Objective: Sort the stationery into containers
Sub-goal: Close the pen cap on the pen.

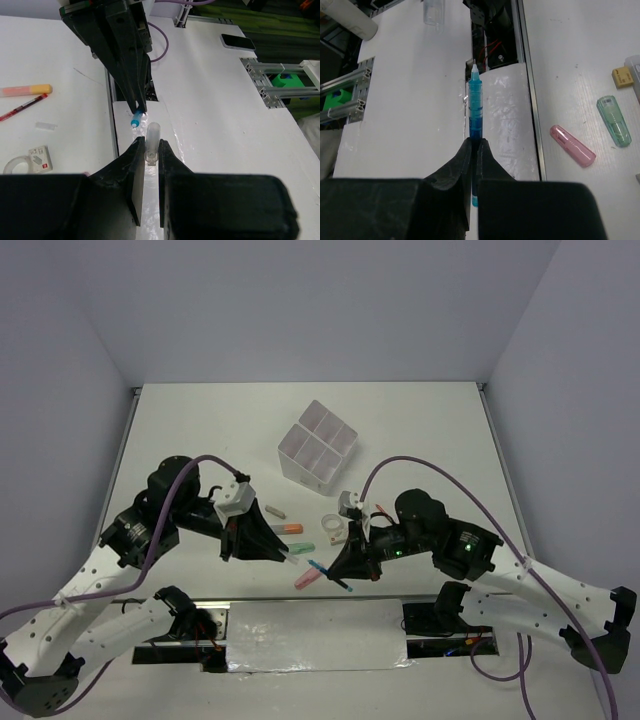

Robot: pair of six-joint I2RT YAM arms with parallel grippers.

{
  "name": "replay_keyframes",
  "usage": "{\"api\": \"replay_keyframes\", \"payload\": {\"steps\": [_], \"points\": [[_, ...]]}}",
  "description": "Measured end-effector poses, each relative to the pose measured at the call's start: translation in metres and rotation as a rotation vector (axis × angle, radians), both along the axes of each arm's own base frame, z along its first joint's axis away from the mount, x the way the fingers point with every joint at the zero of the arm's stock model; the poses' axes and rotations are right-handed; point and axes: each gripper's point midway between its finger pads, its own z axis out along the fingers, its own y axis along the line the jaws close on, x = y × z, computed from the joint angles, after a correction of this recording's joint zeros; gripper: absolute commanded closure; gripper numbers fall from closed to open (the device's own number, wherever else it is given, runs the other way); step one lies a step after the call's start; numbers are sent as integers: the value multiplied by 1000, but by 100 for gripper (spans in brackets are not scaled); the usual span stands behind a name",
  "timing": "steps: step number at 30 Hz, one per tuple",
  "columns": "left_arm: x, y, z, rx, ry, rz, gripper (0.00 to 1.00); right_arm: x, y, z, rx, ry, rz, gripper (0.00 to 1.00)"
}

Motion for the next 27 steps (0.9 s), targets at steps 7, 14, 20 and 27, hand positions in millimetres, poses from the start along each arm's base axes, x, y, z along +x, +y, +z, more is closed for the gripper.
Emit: {"api": "replay_keyframes", "payload": {"steps": [7,14,20,27], "points": [[8,-2,-9,25,16,37,100,-1,3,3,11,8,2,100],[14,-3,-12,37,20,61,100,-1,5,3,12,15,5,100],[15,-3,-13,39,23,65,100,-1,7,4,11,19,4,100],[15,-4,-17,44,28,68,100,1,9,15,29,7,1,100]]}}
